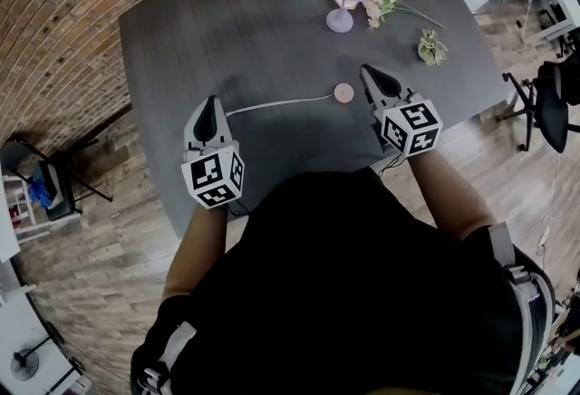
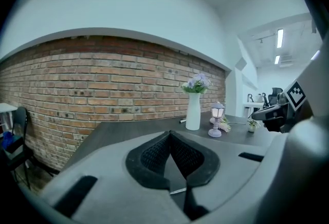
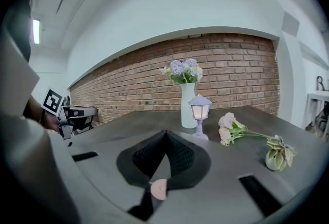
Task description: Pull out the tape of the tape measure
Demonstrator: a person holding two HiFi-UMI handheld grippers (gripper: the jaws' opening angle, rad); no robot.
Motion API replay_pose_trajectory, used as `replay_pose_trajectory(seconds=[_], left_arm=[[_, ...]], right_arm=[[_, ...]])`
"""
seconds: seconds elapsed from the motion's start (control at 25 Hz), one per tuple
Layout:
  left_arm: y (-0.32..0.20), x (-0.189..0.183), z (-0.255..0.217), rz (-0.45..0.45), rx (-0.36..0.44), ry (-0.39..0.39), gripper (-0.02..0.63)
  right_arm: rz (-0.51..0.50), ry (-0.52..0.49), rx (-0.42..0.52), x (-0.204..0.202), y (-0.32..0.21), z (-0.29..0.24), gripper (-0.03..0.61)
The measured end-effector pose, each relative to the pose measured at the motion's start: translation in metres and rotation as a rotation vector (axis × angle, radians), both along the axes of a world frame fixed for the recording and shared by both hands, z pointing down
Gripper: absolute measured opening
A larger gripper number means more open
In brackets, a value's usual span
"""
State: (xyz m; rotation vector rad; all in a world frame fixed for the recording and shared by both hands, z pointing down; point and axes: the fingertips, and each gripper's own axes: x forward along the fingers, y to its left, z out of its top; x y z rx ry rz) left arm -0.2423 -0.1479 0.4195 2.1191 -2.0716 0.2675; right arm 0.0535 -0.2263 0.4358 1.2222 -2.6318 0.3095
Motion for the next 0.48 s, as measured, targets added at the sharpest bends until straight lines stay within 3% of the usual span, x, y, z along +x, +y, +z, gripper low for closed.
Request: replay_pose_trajectory(seconds=[0.48], left_arm=[[0.0009, 0.0035, -0.0100, 0.006, 0.026, -0.007, 0.009]], right_arm=[[-0.006, 0.004, -0.001, 0.0000, 0.0026, -0.0017, -0.005]])
